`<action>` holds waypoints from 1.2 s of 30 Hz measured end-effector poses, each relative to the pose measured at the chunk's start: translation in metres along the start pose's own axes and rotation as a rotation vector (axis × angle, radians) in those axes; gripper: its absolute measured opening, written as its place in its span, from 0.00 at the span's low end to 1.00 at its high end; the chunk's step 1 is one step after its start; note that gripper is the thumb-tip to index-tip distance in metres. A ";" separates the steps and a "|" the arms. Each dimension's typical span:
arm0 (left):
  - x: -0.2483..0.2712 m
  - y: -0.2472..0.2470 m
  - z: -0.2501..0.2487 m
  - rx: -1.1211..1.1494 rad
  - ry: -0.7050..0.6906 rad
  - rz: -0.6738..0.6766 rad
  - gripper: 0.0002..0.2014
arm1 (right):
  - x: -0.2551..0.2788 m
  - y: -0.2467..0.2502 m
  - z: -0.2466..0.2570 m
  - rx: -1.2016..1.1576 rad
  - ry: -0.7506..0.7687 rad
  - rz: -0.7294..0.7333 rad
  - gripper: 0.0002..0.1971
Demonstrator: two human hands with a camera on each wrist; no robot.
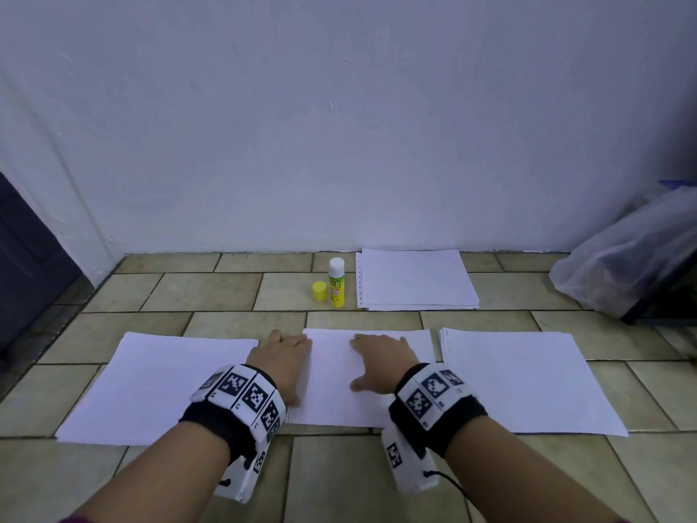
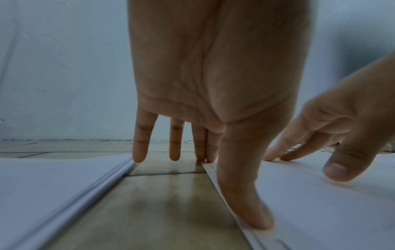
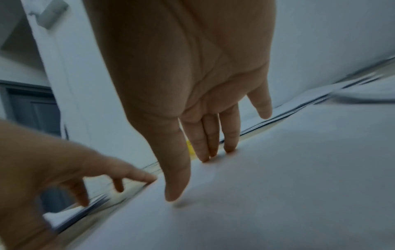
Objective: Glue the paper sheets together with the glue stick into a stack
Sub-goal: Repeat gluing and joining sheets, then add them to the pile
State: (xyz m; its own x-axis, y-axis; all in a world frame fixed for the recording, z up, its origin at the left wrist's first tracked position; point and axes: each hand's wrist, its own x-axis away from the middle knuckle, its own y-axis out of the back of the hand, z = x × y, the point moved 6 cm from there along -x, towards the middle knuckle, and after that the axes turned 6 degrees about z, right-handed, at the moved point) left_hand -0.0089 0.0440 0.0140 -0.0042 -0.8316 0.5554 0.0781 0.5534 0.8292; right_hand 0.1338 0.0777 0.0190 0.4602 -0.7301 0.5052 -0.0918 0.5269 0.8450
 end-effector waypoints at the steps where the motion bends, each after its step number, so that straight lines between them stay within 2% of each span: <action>1: 0.000 0.000 0.000 -0.003 -0.001 0.000 0.47 | 0.003 0.002 -0.011 -0.003 -0.018 0.002 0.34; 5: -0.002 -0.003 0.001 -0.023 -0.006 0.004 0.47 | 0.009 0.006 -0.051 -0.025 -0.133 -0.023 0.25; 7: -0.003 -0.002 0.002 -0.029 -0.012 0.009 0.47 | 0.011 0.005 -0.061 -0.041 -0.200 -0.021 0.18; 9: -0.004 -0.002 0.003 -0.046 -0.016 0.022 0.47 | 0.014 0.006 -0.064 -0.047 -0.242 -0.024 0.15; 12: -0.006 0.000 0.005 -0.081 -0.036 0.058 0.45 | 0.017 0.011 -0.062 -0.073 -0.275 -0.033 0.19; 16: -0.005 0.008 0.009 -0.044 -0.067 0.117 0.30 | 0.021 0.018 -0.052 0.026 -0.308 -0.056 0.25; 18: -0.002 0.014 0.005 -0.099 -0.025 0.072 0.23 | 0.022 0.018 -0.044 0.079 -0.290 -0.051 0.27; 20: 0.004 0.020 -0.009 -0.141 -0.027 -0.033 0.18 | 0.021 0.012 -0.030 0.115 -0.244 -0.038 0.31; 22: 0.009 0.017 -0.029 -0.051 -0.167 -0.118 0.19 | 0.020 0.004 -0.013 0.139 -0.200 -0.032 0.35; 24: 0.015 0.006 -0.049 0.041 -0.353 -0.112 0.26 | 0.018 -0.003 0.004 0.140 -0.158 -0.037 0.35; 25: 0.018 0.000 -0.054 0.036 -0.394 -0.098 0.29 | 0.018 -0.005 0.010 0.139 -0.141 -0.038 0.34; 28: 0.024 -0.010 -0.052 0.022 -0.314 -0.129 0.29 | 0.017 -0.006 0.023 0.138 -0.114 -0.054 0.25; 30: 0.029 -0.011 -0.048 0.037 -0.235 -0.154 0.26 | 0.016 -0.013 0.030 0.109 -0.115 -0.020 0.24; 34: 0.033 -0.007 -0.044 0.068 -0.160 -0.181 0.17 | 0.010 -0.027 0.044 0.038 -0.111 0.029 0.31; 36: 0.032 -0.004 -0.040 0.093 -0.129 -0.179 0.17 | 0.008 -0.026 0.044 0.039 -0.063 0.014 0.36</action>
State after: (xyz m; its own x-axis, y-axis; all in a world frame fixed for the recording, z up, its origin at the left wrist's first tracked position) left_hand 0.0301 0.0127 0.0260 -0.1370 -0.9072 0.3977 -0.0273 0.4048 0.9140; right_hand 0.1013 0.0391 0.0088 0.4025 -0.7493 0.5259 -0.1325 0.5208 0.8434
